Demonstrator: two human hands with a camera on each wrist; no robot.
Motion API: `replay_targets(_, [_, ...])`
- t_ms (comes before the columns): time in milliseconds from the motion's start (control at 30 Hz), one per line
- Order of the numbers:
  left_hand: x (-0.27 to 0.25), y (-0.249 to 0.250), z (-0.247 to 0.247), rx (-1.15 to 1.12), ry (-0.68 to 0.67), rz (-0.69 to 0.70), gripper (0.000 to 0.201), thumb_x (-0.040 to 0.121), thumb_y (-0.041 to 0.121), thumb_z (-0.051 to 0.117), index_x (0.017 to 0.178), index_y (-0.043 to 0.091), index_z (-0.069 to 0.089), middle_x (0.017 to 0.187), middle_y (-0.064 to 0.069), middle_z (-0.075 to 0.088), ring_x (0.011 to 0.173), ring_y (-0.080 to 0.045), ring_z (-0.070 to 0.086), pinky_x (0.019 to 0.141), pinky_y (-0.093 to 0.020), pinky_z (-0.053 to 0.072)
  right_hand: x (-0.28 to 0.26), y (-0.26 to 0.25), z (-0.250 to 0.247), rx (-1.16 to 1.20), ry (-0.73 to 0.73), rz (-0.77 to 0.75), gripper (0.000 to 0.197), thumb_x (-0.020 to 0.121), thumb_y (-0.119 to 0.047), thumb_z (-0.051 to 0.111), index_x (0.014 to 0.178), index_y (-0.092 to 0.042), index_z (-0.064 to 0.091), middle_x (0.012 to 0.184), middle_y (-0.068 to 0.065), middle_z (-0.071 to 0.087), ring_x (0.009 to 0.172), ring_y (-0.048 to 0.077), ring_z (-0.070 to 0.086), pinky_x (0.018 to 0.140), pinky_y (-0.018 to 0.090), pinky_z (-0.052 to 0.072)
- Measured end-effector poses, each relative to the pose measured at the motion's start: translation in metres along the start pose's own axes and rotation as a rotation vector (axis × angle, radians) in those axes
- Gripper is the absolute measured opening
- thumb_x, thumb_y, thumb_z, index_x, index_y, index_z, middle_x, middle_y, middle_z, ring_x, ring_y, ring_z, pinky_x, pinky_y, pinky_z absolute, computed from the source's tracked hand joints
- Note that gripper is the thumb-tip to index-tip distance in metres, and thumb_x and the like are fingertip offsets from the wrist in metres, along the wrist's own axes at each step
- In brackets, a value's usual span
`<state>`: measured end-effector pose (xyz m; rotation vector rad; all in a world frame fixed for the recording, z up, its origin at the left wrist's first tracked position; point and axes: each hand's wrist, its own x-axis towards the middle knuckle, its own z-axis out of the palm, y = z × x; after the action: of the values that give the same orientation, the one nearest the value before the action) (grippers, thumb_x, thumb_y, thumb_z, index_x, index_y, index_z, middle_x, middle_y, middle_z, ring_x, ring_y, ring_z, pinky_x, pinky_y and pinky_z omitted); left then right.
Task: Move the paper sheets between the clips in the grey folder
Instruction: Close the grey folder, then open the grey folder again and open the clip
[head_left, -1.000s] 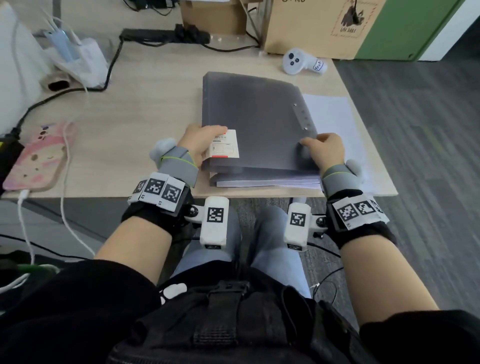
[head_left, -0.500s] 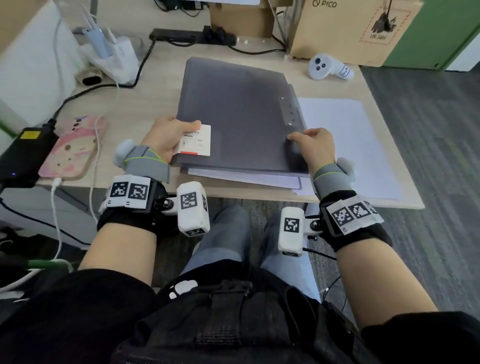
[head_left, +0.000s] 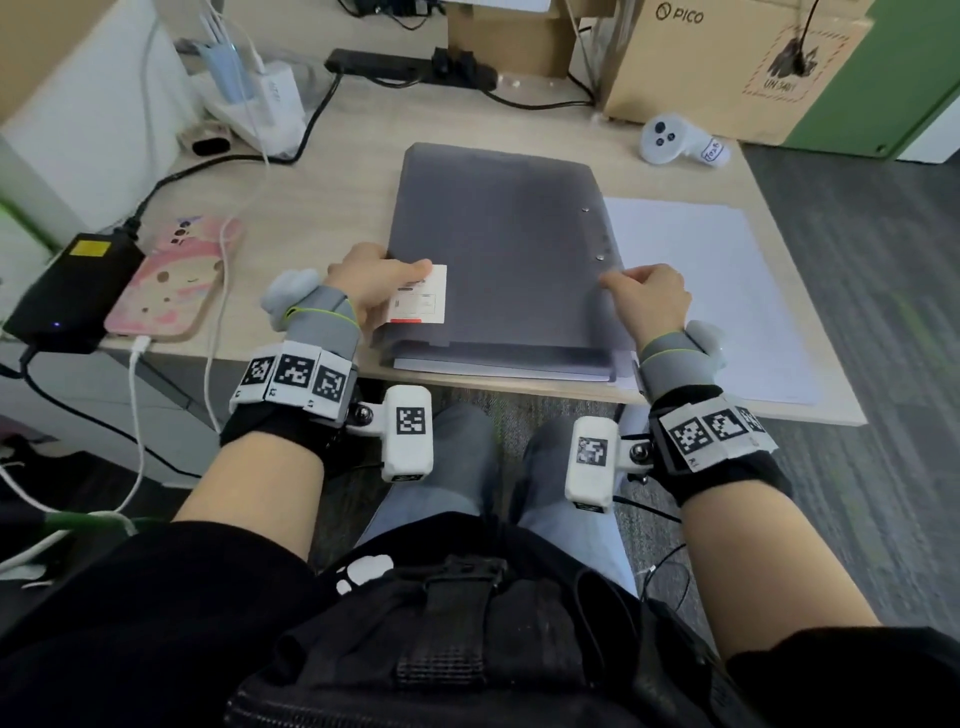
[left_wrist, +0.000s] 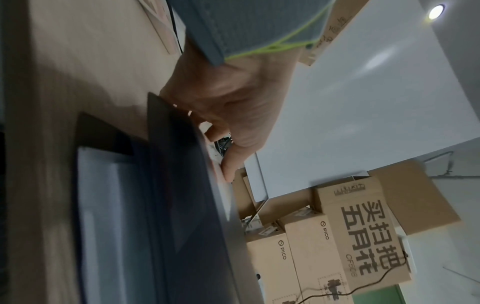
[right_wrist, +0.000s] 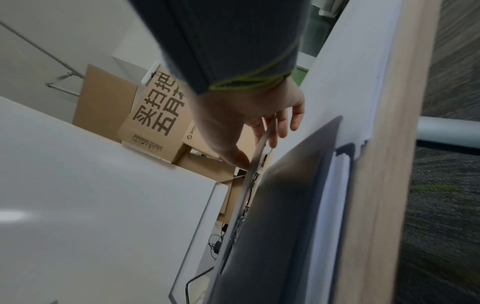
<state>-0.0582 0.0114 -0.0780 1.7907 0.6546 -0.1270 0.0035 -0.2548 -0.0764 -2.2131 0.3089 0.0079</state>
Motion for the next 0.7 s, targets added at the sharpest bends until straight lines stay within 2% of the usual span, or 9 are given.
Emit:
replay_targets(100, [0.003,0.001,0.007,0.125,0.029,-0.015,0.079,0.041,0.062,0.069,0.103,0.013,0.065,0.120,-0.016,0.063,0.116,-0.036,0.055,0.098,-0.048,0.048,0.001,-0.001,-0.013,0.215,0.008,-0.002,0.025,0.074,-0.021,0.066,0.094,-0.007,0.065,0.084,0.004,0.058,0.083,0.021,0.052,0.069,0.024,0.041])
replay_targets(167, [-0.019,0.016,0.015,0.280,0.031,0.007,0.076,0.058,0.062,0.061,0.114,0.011,0.062,0.125,-0.013,0.058,0.127,-0.037,0.042,0.107,-0.042,0.037,-0.003,-0.001,-0.021,0.409,-0.047,0.040,0.017,0.073,-0.011,0.066,0.090,-0.008,0.063,0.081,0.006,0.058,0.080,0.022,0.054,0.066,0.027,0.049])
replay_targets(267, [-0.030,0.026,0.027,0.463,0.079,0.025,0.074,0.072,0.058,0.049,0.123,0.005,0.053,0.131,-0.018,0.049,0.131,-0.036,0.028,0.107,-0.039,0.033,-0.010,0.000,-0.033,0.680,-0.152,0.068,0.011,0.070,-0.005,0.066,0.079,-0.012,0.063,0.089,0.011,0.062,0.088,0.029,0.060,0.092,0.049,0.050])
replay_targets(367, [-0.040,0.037,0.038,0.465,0.038,0.110,0.081,0.067,0.061,0.053,0.124,0.004,0.051,0.131,-0.017,0.052,0.128,-0.035,0.039,0.105,-0.040,0.039,-0.020,0.001,-0.046,0.855,-0.239,0.043,0.012,0.071,-0.006,0.063,0.080,-0.013,0.060,0.108,0.020,0.066,0.104,0.043,0.062,0.094,0.052,0.048])
replay_targets(433, [-0.042,0.043,0.044,0.407,-0.016,0.163,0.085,0.056,0.061,0.056,0.120,0.005,0.054,0.127,-0.012,0.059,0.119,-0.031,0.053,0.103,-0.041,0.044,-0.024,-0.001,-0.051,0.949,-0.258,0.001,0.012,0.074,-0.003,0.060,0.078,-0.014,0.057,0.109,0.022,0.063,0.099,0.041,0.062,0.079,0.042,0.054])
replay_targets(500, [-0.047,0.049,0.053,0.361,-0.060,0.220,0.074,0.059,0.056,0.058,0.114,0.006,0.059,0.121,-0.009,0.063,0.114,-0.028,0.058,0.102,-0.040,0.046,-0.027,-0.002,-0.059,1.057,-0.282,-0.049,0.012,0.078,-0.001,0.056,0.077,-0.013,0.055,0.102,0.016,0.065,0.087,0.033,0.066,0.066,0.030,0.055])
replay_targets(600, [-0.054,0.058,0.064,0.361,-0.131,0.278,0.061,0.073,0.052,0.063,0.119,0.011,0.060,0.123,-0.009,0.063,0.117,-0.030,0.057,0.104,-0.041,0.045,-0.032,-0.013,-0.071,1.242,-0.419,-0.097,0.021,0.064,-0.016,0.073,0.083,-0.012,0.063,0.090,0.006,0.069,0.087,0.024,0.065,0.079,0.032,0.052])
replay_targets(667, [-0.058,0.062,0.068,0.352,-0.164,0.289,0.059,0.082,0.049,0.061,0.128,0.013,0.054,0.121,-0.010,0.062,0.112,-0.035,0.058,0.095,-0.044,0.048,-0.038,-0.025,-0.075,1.330,-0.501,-0.151,0.016,0.073,-0.023,0.067,0.085,-0.013,0.067,0.087,0.004,0.069,0.088,0.022,0.063,0.085,0.035,0.048])
replay_targets(700, [-0.058,0.062,0.070,0.333,-0.182,0.285,0.060,0.085,0.048,0.058,0.132,0.012,0.050,0.110,-0.010,0.062,0.098,-0.035,0.062,0.085,-0.041,0.052,-0.042,-0.032,-0.077,1.354,-0.521,-0.178,0.014,0.082,-0.024,0.057,0.085,-0.013,0.066,0.084,0.003,0.069,0.085,0.021,0.063,0.082,0.033,0.048])
